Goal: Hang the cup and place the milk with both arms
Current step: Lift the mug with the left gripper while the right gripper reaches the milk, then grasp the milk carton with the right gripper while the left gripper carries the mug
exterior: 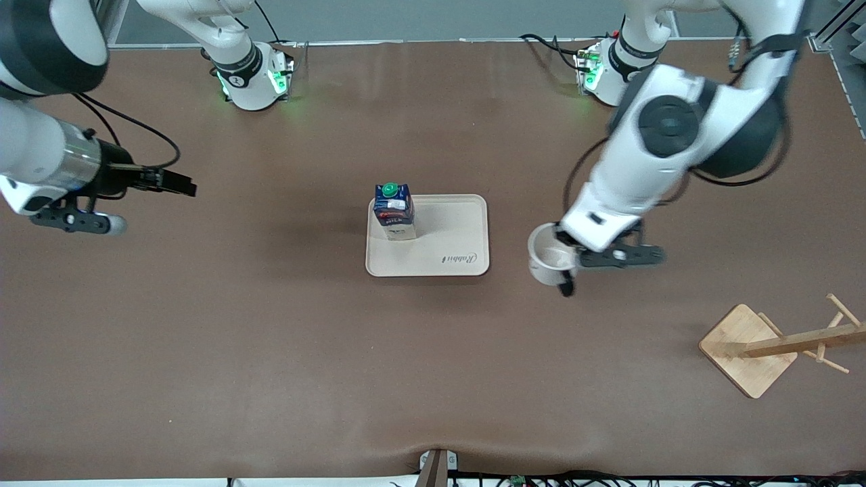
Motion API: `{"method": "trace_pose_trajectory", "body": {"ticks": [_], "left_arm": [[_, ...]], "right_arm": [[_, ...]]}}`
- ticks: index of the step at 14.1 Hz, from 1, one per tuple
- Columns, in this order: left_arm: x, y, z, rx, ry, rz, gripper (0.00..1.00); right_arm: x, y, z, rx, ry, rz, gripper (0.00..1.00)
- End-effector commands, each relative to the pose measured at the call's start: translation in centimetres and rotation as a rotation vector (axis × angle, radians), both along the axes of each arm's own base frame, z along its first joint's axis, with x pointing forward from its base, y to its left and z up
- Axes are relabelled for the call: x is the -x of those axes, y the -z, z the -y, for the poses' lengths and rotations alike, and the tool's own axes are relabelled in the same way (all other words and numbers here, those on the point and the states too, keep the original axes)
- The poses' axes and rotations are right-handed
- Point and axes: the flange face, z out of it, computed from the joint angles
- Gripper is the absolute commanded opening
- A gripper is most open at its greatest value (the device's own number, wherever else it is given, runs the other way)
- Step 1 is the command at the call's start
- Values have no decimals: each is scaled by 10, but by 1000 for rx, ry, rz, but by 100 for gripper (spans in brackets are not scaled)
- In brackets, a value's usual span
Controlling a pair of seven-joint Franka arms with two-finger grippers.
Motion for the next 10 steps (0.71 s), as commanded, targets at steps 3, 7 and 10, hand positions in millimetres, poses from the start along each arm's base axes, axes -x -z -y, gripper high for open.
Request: {"method": "trace_pose_trajectory", "body": {"ticks": [3,7,10], "left_arm": [[1,-40,-102,-52,140,-58,0],[6,-62,-177,-70,243,-92,0],[6,-64,-236,-68,301,-104,0]], "right_arm": [[18,16,-96,66,89,-12,100],[27,43,-165,76,96,27,100],[30,75,-225,62,75,69,100]]}}
